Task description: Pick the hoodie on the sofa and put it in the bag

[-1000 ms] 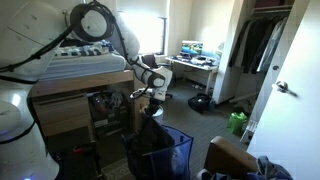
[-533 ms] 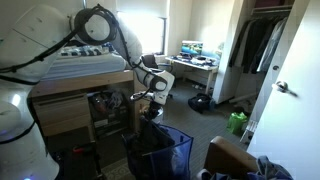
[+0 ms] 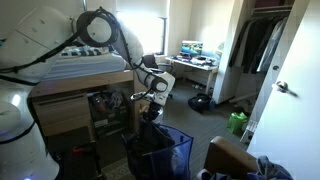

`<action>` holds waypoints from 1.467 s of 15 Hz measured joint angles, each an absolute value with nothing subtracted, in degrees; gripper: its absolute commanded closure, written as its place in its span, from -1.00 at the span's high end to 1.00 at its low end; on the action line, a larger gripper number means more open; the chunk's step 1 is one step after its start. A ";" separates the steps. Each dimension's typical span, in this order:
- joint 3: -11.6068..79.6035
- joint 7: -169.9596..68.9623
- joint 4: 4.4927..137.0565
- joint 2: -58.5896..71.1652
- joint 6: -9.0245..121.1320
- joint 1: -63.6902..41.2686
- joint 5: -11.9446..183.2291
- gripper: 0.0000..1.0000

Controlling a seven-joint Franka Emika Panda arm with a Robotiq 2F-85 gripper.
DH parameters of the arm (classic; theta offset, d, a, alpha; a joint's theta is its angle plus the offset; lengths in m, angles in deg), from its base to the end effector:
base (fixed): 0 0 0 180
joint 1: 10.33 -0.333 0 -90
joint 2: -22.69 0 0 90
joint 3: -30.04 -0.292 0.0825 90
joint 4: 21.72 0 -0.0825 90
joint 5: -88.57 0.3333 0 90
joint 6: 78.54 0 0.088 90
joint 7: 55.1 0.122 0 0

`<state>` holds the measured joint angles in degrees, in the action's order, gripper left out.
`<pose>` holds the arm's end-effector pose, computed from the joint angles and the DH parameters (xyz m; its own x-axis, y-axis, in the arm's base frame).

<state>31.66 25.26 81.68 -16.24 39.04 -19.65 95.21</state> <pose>0.5399 0.0810 0.1475 0.1997 -0.9722 -0.1225 -0.8844 -0.2327 0.4046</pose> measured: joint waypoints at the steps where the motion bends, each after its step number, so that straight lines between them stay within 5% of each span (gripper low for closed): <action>1: 31.66 25.26 81.41 -16.24 39.01 -19.66 95.21 0.54; 5: 31.66 25.26 80.01 -16.17 39.00 -19.70 95.21 1.00; 22: 37.79 31.18 78.55 -8.34 39.31 -17.37 91.27 1.00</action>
